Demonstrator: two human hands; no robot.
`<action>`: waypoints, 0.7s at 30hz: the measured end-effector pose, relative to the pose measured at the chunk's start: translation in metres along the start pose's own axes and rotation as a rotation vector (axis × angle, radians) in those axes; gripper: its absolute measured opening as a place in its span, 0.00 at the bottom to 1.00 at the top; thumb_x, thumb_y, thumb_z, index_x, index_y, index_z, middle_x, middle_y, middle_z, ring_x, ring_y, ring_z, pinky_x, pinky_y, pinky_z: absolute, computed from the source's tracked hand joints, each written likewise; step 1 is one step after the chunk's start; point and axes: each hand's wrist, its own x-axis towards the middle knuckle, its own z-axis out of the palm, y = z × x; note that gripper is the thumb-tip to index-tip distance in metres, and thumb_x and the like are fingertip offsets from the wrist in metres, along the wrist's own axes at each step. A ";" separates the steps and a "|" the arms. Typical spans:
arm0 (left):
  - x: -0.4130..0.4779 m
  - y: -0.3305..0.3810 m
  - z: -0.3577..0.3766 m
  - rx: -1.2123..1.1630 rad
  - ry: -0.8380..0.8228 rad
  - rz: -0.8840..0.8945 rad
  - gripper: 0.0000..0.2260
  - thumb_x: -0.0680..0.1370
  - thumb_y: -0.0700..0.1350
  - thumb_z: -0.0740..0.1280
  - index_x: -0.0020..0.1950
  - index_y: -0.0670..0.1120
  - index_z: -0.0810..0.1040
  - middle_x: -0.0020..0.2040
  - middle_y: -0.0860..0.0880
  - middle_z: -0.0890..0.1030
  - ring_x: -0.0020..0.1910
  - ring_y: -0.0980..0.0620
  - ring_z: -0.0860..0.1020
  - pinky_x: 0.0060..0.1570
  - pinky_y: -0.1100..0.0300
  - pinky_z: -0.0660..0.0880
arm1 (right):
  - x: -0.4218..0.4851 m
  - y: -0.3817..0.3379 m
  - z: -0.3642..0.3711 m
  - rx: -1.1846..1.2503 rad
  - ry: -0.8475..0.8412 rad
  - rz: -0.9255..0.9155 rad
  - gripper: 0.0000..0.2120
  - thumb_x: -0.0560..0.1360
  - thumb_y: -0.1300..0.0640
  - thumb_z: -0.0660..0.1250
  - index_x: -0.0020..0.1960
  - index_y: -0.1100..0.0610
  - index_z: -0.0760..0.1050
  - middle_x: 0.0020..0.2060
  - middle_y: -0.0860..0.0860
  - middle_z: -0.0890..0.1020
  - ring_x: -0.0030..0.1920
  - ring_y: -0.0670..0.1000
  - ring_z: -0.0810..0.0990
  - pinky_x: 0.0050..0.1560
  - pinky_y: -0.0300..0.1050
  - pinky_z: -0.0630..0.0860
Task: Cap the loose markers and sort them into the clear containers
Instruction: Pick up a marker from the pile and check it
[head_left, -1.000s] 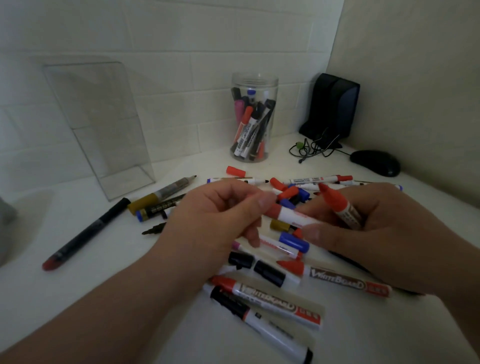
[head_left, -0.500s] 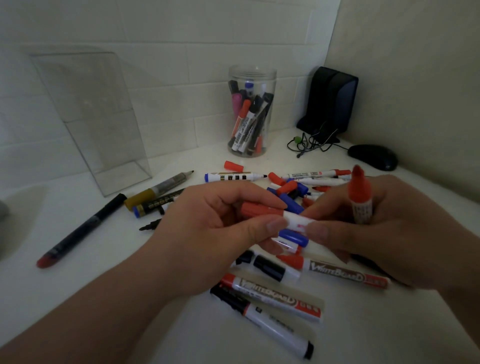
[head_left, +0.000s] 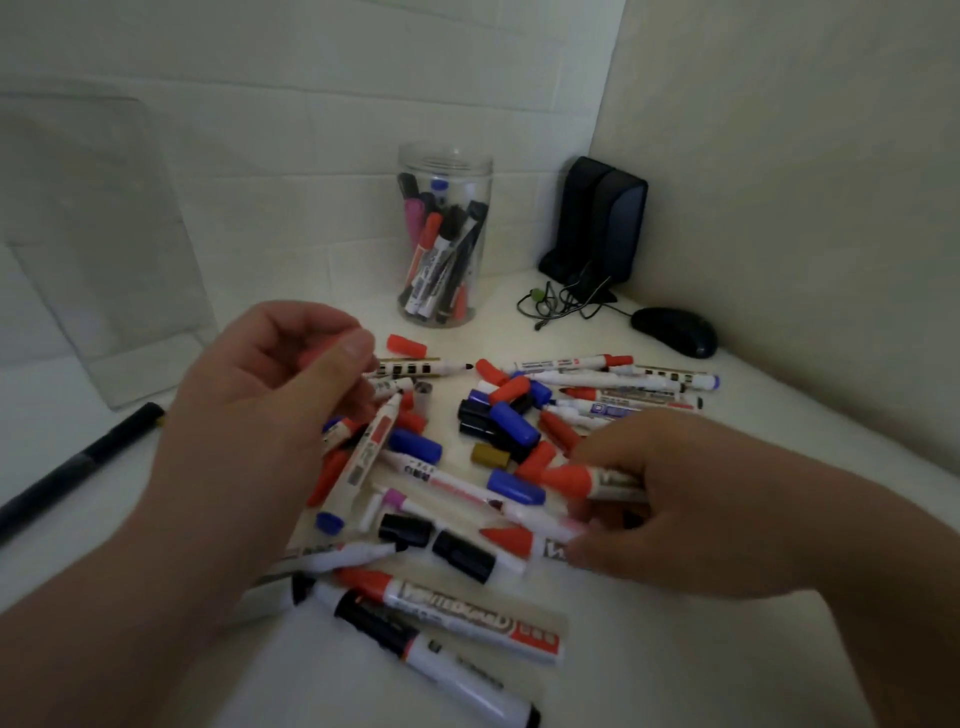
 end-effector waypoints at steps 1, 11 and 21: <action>-0.003 0.001 0.003 0.006 -0.013 -0.012 0.05 0.77 0.41 0.70 0.45 0.51 0.80 0.36 0.49 0.84 0.33 0.54 0.83 0.37 0.63 0.80 | 0.001 0.000 0.002 -0.037 -0.032 0.012 0.07 0.72 0.39 0.71 0.45 0.40 0.77 0.42 0.41 0.79 0.42 0.38 0.77 0.41 0.36 0.76; -0.010 -0.011 0.015 0.090 -0.093 0.026 0.09 0.64 0.52 0.73 0.43 0.57 0.81 0.41 0.51 0.87 0.41 0.49 0.86 0.52 0.48 0.81 | 0.008 0.000 0.014 -0.149 -0.137 0.016 0.10 0.75 0.42 0.70 0.52 0.45 0.77 0.45 0.43 0.79 0.45 0.44 0.78 0.49 0.45 0.79; -0.012 -0.010 0.016 0.099 -0.135 0.024 0.10 0.63 0.54 0.72 0.43 0.57 0.81 0.43 0.48 0.87 0.45 0.46 0.86 0.57 0.43 0.78 | 0.003 0.032 -0.018 0.127 0.152 0.000 0.07 0.72 0.42 0.71 0.41 0.44 0.80 0.39 0.43 0.82 0.37 0.42 0.79 0.40 0.42 0.78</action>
